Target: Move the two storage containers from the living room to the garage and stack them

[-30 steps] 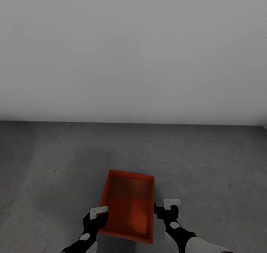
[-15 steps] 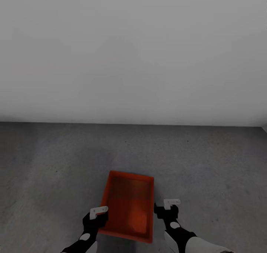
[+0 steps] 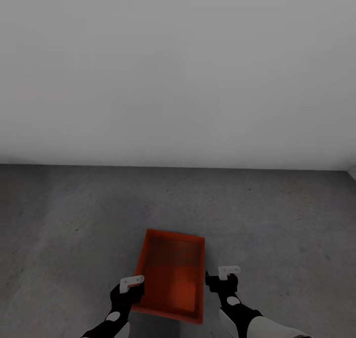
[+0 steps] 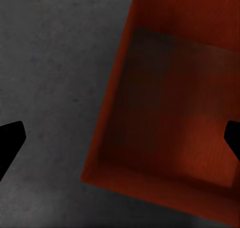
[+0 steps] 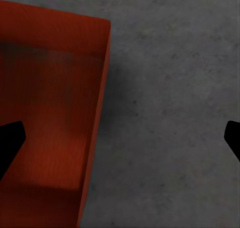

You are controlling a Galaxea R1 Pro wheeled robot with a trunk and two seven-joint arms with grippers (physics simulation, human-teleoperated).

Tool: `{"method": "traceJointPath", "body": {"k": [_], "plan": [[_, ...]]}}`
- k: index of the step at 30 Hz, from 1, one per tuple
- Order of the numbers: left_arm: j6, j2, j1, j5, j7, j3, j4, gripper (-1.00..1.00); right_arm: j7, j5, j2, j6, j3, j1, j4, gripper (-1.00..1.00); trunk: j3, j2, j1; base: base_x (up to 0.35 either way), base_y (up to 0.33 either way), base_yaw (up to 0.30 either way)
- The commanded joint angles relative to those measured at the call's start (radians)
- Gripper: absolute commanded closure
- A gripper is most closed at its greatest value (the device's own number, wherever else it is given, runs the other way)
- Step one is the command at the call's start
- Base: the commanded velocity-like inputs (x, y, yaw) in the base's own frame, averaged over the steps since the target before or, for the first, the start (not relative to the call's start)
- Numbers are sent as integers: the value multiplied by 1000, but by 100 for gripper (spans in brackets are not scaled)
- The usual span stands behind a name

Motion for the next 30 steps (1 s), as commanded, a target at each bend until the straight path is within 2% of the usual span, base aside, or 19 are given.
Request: {"method": "traceJointPath", "body": {"k": [1,30], "plan": [[-3,0,-1,6,6,-9,1,-100,-2,-10,0,-4,9,-1,1,-100,3,7,-4,0,0,0],[-4,0,-1,6,6,-9,1,-100,-3,-10,0,-4,9,-1,1,-100,94,210,-115,0,0,0]]}}
